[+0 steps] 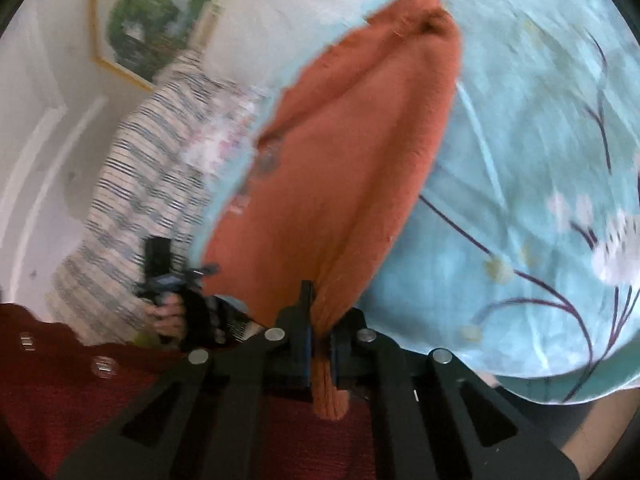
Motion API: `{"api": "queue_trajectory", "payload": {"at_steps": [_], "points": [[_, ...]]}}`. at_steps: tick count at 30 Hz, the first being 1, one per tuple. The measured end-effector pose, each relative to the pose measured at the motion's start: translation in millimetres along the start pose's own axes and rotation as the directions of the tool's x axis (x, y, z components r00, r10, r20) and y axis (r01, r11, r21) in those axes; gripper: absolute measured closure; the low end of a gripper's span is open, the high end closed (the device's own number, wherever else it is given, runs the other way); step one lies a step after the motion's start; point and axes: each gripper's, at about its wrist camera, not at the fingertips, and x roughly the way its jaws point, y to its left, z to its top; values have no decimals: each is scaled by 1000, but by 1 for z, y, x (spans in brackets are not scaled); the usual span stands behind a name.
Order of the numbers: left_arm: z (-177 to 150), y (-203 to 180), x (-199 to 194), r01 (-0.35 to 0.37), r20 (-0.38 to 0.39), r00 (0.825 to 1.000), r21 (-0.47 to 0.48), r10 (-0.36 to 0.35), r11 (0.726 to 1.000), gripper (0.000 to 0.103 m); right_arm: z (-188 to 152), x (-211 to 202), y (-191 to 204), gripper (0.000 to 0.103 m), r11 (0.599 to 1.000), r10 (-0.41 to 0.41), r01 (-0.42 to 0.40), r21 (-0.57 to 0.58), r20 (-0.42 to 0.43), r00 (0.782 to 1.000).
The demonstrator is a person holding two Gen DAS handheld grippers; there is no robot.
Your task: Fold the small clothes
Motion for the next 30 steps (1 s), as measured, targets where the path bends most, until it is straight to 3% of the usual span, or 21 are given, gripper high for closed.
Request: {"api": "queue_trajectory", "payload": {"at_steps": [3, 6, 12, 14, 17, 22, 25, 30], "points": [[3, -12, -18, 27, 71, 997, -7, -26, 1000, 98, 12, -15, 14, 96, 996, 87, -86, -13, 82, 993], [17, -25, -43, 97, 186, 978, -16, -92, 995, 98, 33, -27, 24, 96, 990, 139, -136, -32, 156, 978], [74, -42, -60, 158, 346, 926, 13, -153, 987, 98, 86, -34, 30, 96, 993, 117, -104, -63, 258, 959], [95, -39, -57, 157, 370, 917, 8, -149, 988, 98, 106, -34, 27, 96, 995, 85, -67, -71, 294, 952], [132, -35, -47, 142, 418, 900, -16, -122, 990, 98, 140, -28, 22, 96, 997, 29, -4, -77, 328, 944], [209, -22, -19, 29, 449, 894, -84, 12, 996, 98, 202, -11, 4, 96, 991, -102, 124, -42, 343, 934], [251, -14, -1, -23, 460, 885, -118, 75, 993, 98, 237, 1, -11, 96, 987, -148, 160, -7, 333, 931], [305, 1, 34, -80, 437, 888, -154, 141, 985, 98, 287, 29, -37, 96, 974, -225, 224, 36, 282, 933]]}}
